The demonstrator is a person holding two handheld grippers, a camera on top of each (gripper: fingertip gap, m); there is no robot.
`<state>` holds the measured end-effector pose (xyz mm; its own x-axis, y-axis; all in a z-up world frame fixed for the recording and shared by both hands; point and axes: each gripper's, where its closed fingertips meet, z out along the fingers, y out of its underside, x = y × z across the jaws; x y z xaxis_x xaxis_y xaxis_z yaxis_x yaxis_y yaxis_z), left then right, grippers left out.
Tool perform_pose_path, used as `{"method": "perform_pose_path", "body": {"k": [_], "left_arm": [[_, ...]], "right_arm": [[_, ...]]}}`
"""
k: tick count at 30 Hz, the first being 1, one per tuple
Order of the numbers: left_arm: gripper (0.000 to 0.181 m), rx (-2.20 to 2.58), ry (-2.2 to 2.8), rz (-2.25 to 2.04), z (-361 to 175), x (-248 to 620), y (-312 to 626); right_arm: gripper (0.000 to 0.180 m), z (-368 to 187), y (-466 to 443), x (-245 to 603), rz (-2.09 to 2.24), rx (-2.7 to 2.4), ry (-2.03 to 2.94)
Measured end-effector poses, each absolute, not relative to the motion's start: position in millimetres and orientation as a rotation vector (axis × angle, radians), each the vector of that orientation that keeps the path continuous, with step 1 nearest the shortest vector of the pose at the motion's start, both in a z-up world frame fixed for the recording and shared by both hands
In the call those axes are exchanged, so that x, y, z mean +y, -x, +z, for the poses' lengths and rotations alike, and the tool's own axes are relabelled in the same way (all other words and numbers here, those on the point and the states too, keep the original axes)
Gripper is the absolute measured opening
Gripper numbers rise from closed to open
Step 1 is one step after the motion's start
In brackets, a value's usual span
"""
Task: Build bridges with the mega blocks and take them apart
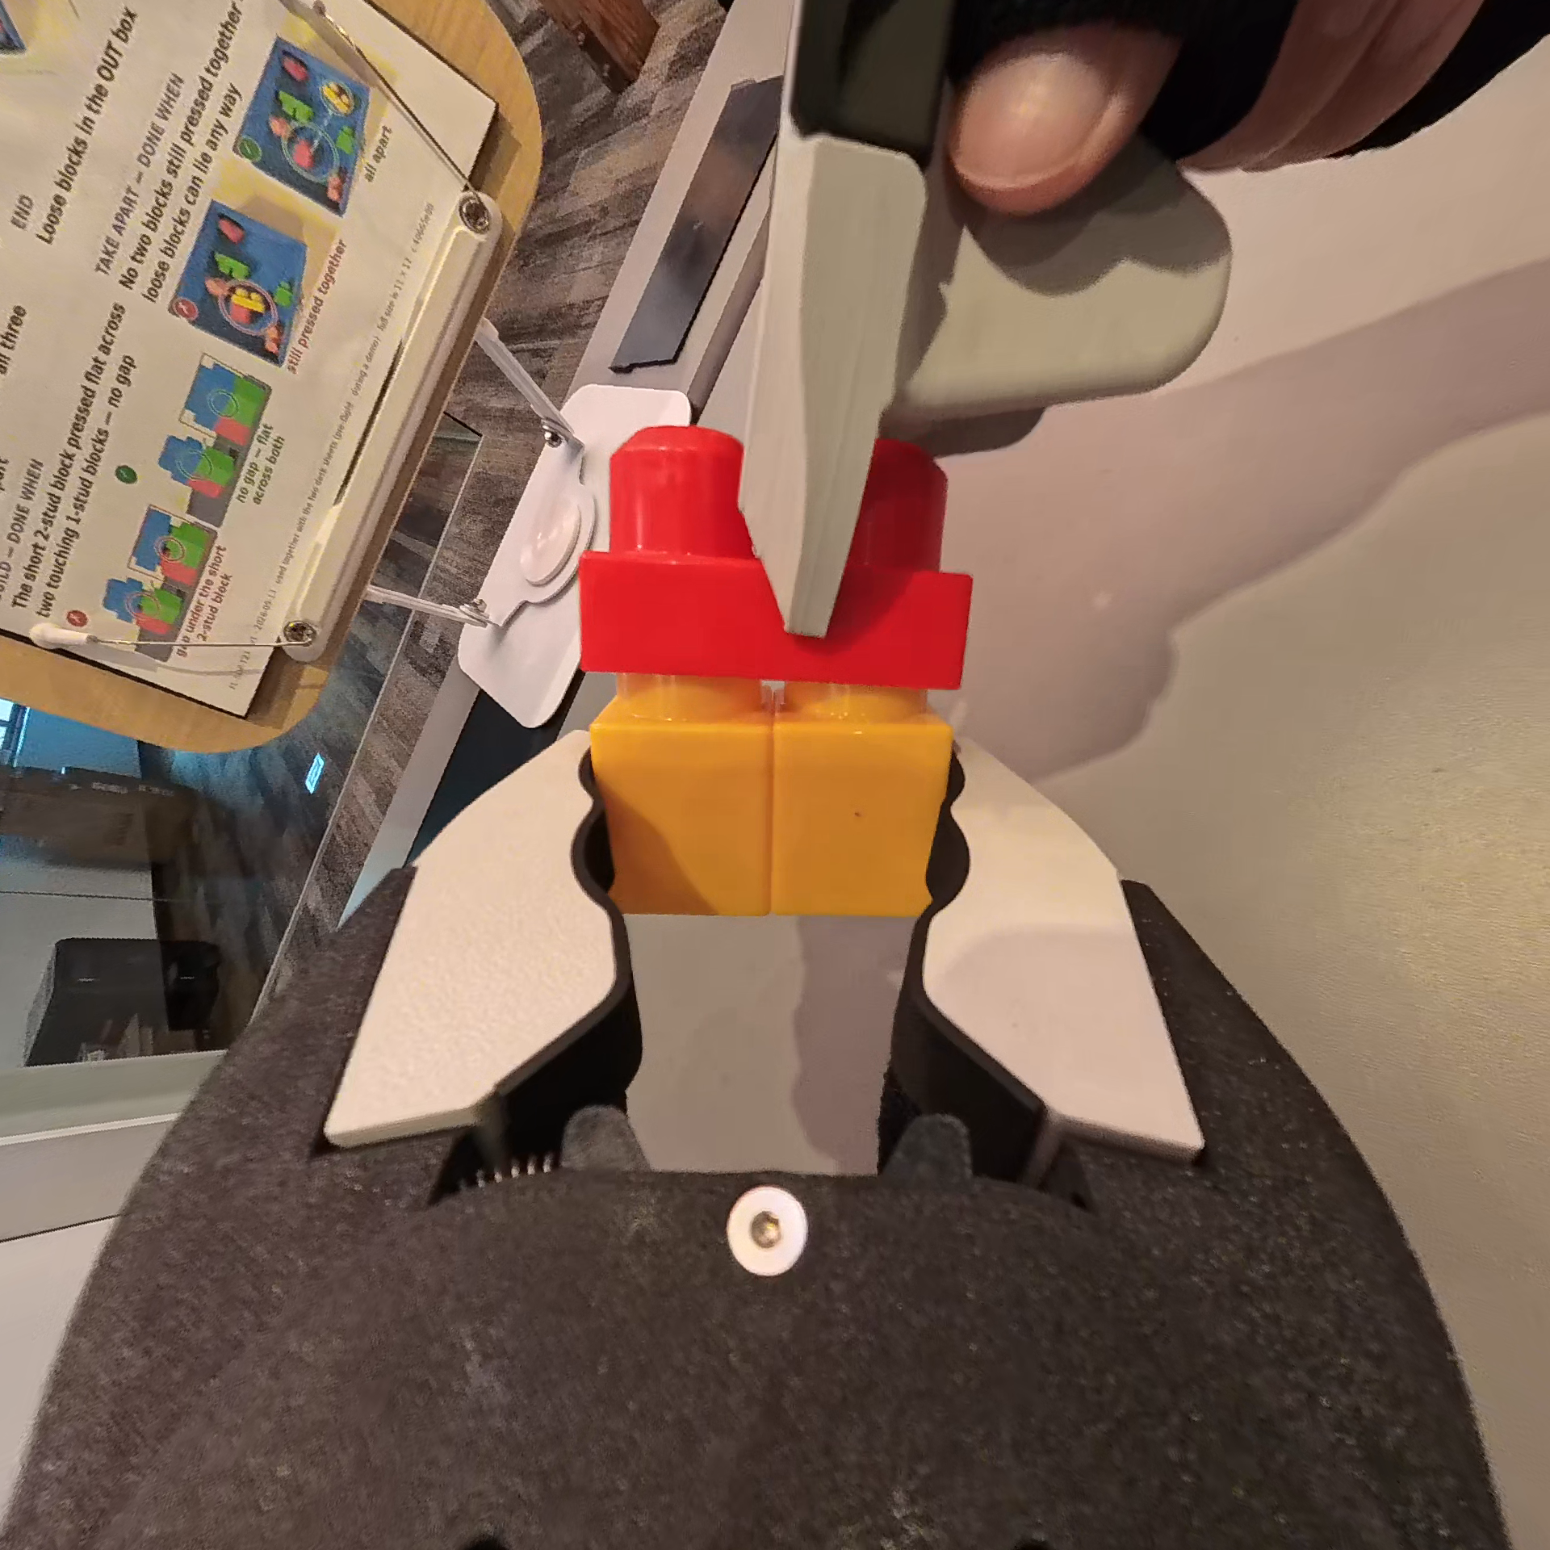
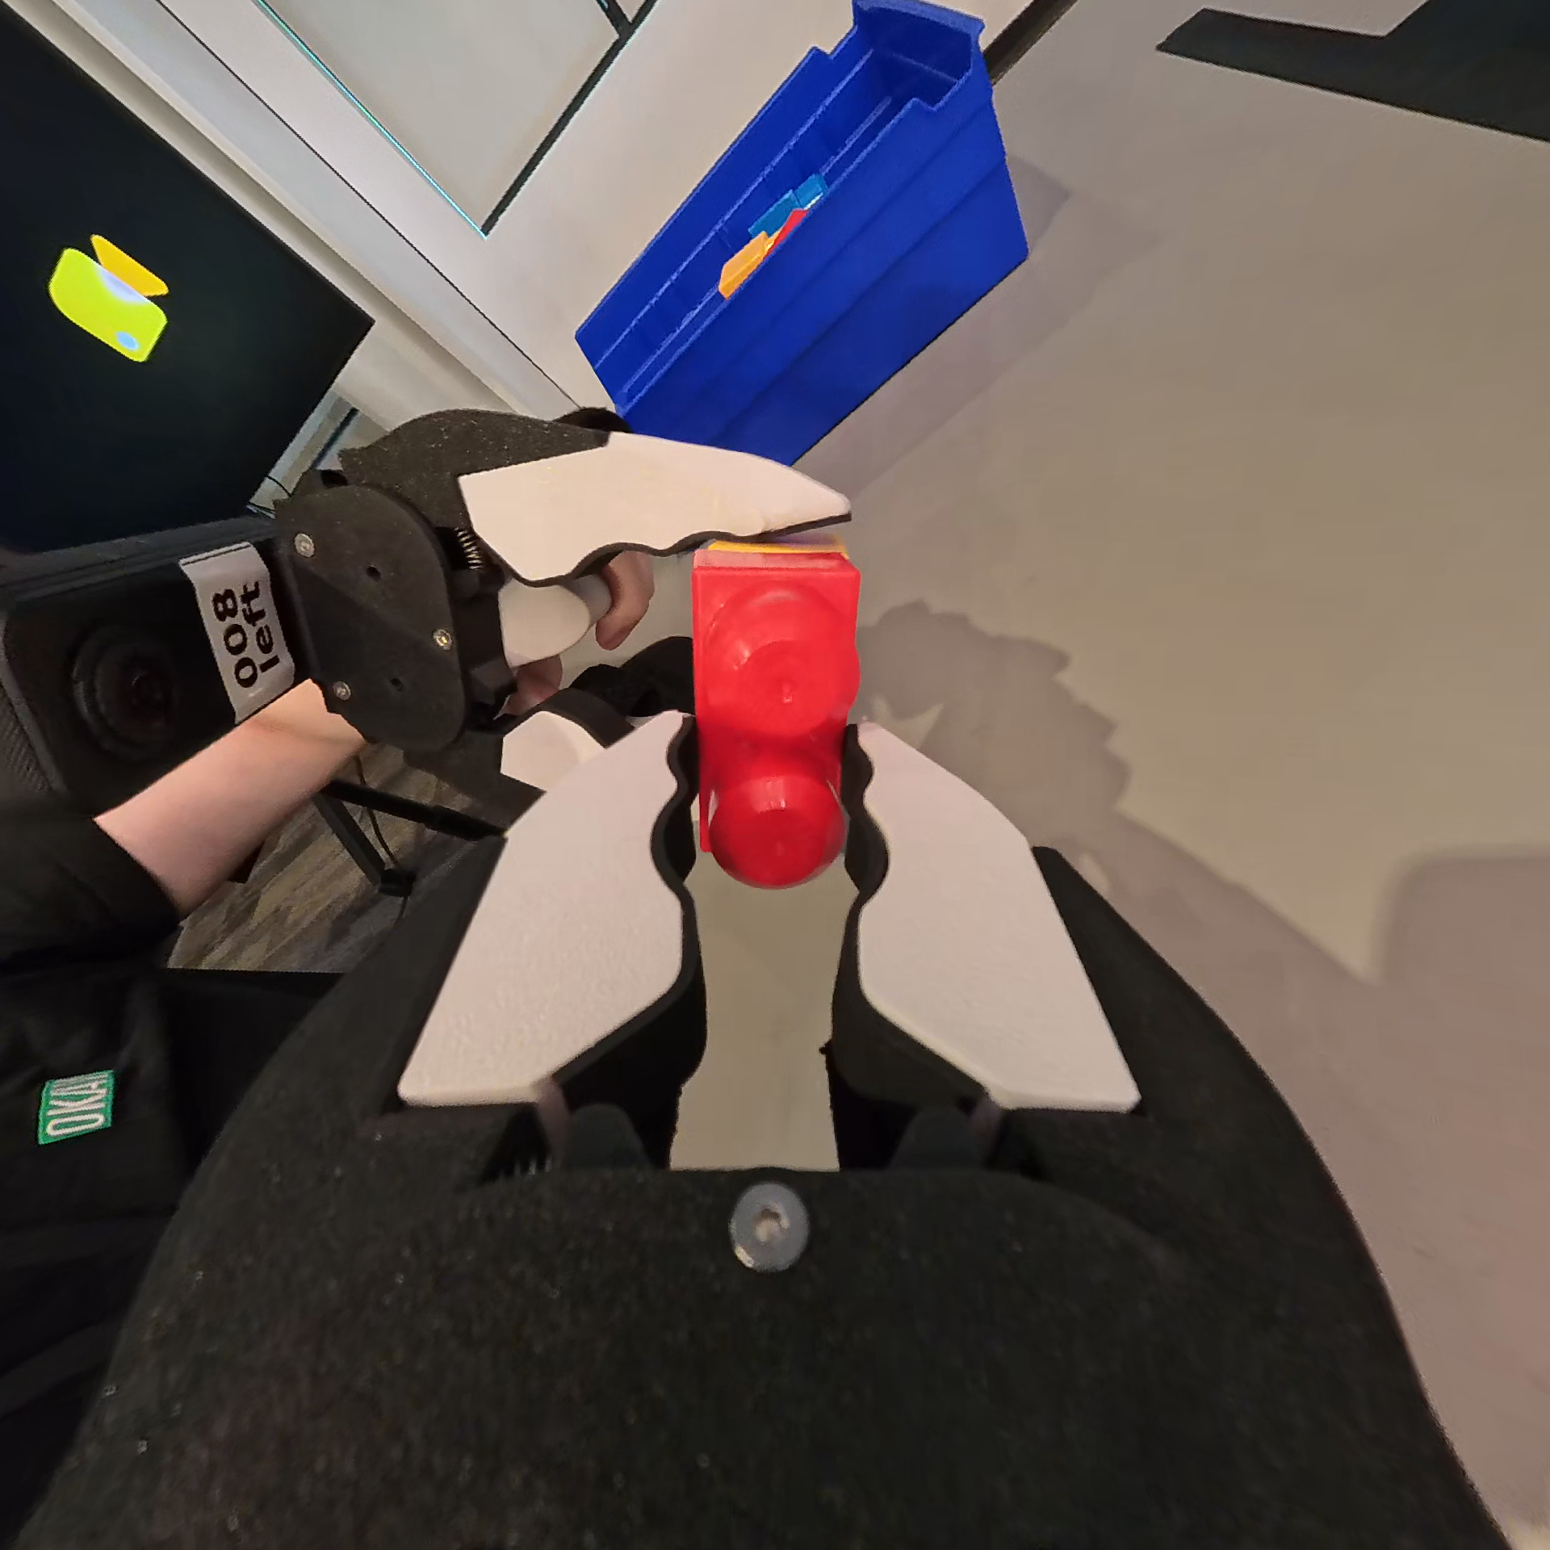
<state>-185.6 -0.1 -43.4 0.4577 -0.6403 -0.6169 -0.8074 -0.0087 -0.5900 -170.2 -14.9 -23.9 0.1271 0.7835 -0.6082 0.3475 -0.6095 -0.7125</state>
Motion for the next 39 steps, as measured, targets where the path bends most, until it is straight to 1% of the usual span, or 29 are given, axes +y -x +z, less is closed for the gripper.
{"method": "perform_pose_path", "body": {"k": [1,4,18,32,34,39], "left_arm": [[0.074,1.254,1.717,0.207,-43,-1,185],[0.074,1.273,1.712,0.232,-45,-1,185],[0.074,1.286,1.712,0.264,-46,0,185],[0.073,1.295,1.769,0.299,-63,3,192],[0.074,1.280,1.742,0.274,-60,5,190],[0.077,1.208,1.715,0.150,-39,4,181]], "right_arm": [[0.032,-25,170,-15,1.461,-1.102,2.021],[0.032,-28,171,-16,1.392,-1.133,2.042],[0.032,-32,172,-16,1.324,-1.152,2.055],[0.032,-47,178,-14,1.234,-1.172,2.113],[0.032,-45,177,-11,1.253,-1.157,2.092],[0.032,-27,170,-7,1.504,-1.066,1.989]]}}
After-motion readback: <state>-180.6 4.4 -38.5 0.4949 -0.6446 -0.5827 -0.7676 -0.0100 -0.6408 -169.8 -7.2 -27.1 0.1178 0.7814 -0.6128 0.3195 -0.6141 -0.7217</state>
